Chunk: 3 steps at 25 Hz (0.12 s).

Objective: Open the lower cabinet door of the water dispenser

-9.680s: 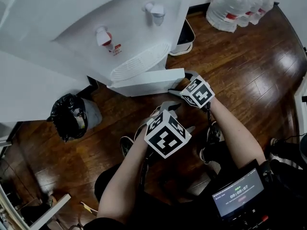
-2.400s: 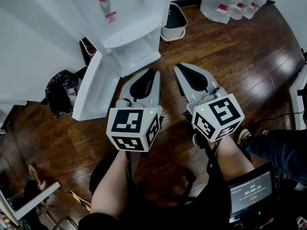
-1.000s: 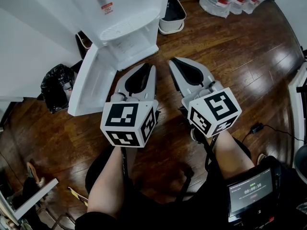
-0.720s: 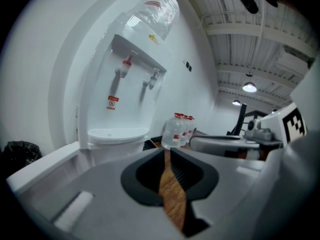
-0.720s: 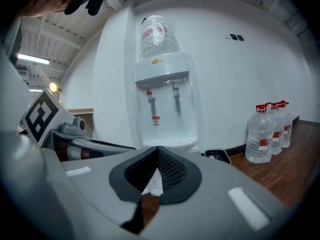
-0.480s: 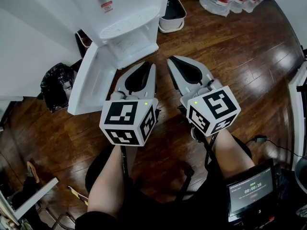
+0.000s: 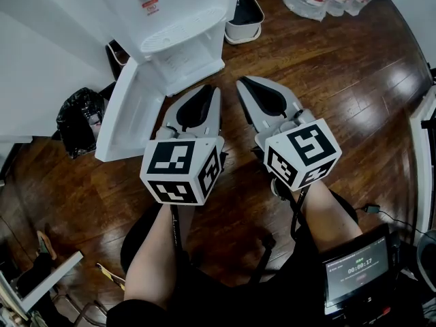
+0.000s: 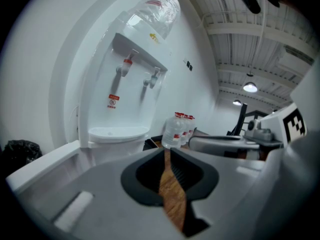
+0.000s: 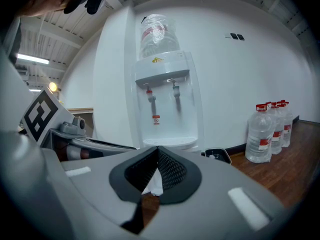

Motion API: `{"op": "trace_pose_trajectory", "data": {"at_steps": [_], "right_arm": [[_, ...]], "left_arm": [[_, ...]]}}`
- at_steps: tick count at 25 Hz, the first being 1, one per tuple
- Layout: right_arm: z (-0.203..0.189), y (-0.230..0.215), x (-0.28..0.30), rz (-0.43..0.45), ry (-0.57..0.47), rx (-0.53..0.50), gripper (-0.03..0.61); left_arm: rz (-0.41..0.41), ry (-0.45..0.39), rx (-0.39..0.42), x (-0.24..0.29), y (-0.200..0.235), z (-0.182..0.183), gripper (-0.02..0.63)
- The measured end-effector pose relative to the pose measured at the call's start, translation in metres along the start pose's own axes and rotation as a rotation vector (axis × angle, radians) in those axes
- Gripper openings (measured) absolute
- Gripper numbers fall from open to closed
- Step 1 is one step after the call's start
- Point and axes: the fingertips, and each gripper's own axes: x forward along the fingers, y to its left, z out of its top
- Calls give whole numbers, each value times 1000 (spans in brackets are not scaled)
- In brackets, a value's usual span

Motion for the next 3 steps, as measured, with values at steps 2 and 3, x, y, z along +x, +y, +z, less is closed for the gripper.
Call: {"op": "trace_pose_trajectory", "data": {"at_steps": [2, 3], "right_arm": [[0, 0, 0, 0, 0, -1, 3], [0, 0, 0, 1, -1, -1, 3]], "left_arm": [[0, 0, 1, 0, 0, 0, 57], [0, 0, 1, 0, 0, 0, 57]]}}
